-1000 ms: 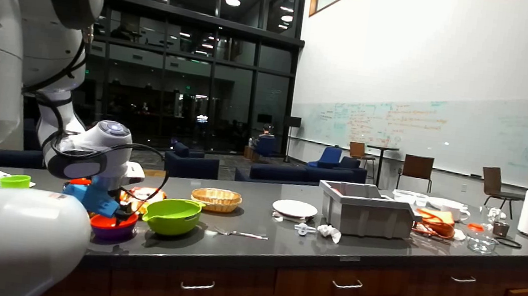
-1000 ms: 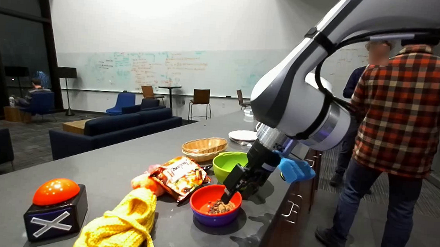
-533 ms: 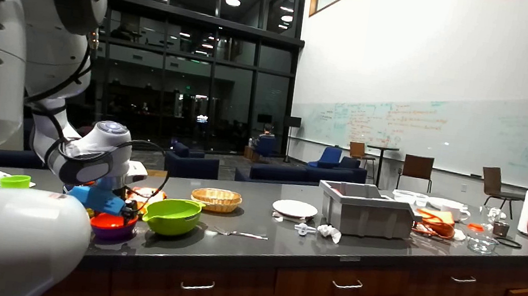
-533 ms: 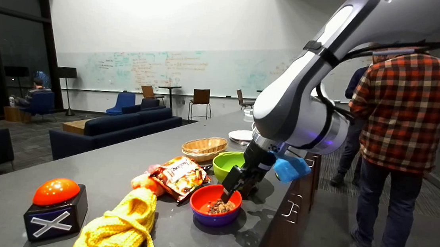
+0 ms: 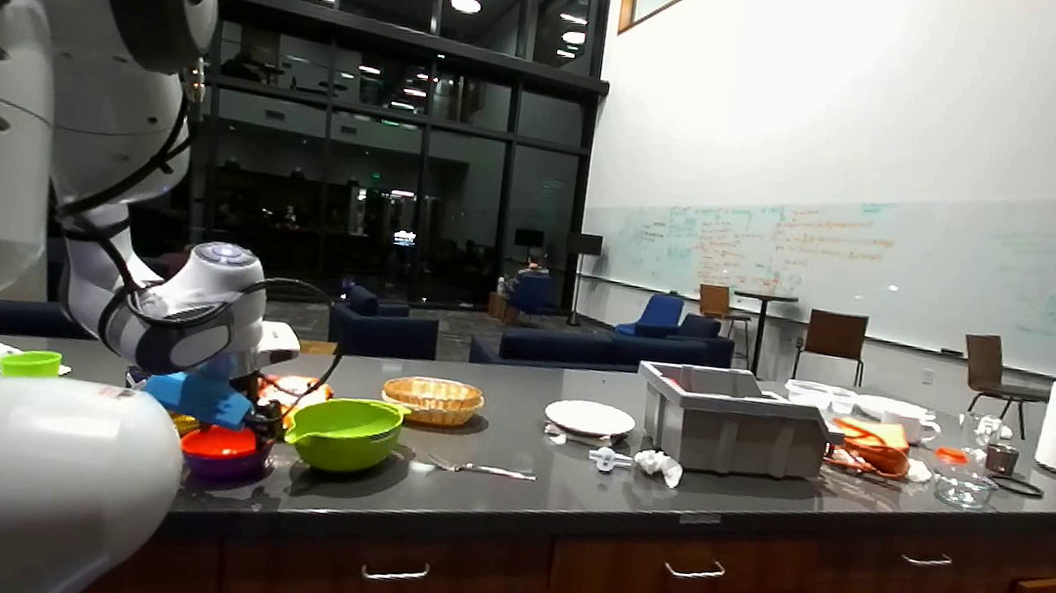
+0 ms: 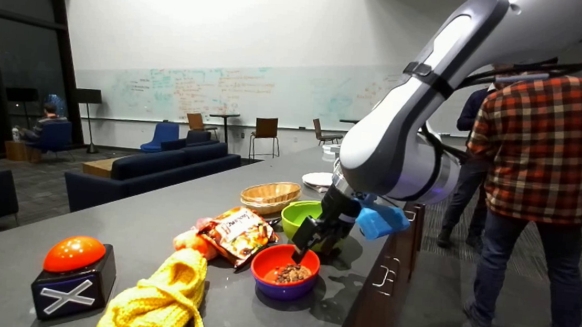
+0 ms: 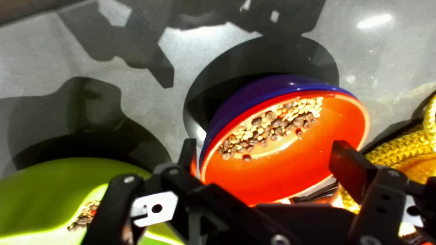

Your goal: Transfer the beans from the blue bowl to the green bowl

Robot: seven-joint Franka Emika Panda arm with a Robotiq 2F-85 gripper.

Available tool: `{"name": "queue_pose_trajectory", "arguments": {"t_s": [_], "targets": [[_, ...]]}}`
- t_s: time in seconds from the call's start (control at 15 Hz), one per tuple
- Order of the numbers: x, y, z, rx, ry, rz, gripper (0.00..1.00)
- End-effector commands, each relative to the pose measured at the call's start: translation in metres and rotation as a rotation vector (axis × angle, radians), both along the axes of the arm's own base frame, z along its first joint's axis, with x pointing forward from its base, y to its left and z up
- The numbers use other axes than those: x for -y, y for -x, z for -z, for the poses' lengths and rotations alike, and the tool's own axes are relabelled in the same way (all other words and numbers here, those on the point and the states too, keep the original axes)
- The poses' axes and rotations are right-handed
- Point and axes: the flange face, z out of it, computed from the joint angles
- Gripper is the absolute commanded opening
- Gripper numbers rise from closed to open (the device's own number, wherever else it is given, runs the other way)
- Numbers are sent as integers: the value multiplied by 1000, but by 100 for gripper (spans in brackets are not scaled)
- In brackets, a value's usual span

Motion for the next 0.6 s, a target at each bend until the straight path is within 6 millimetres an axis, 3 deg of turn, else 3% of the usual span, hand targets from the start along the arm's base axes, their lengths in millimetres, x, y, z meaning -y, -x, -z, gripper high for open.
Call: {"name": "queue_pose_trajectory", "arguments": {"t_s": [0.0, 0.53], "targets": [[-1, 4, 1, -3, 0, 34, 100], [-4, -2, 5, -42, 12, 87, 100]]}}
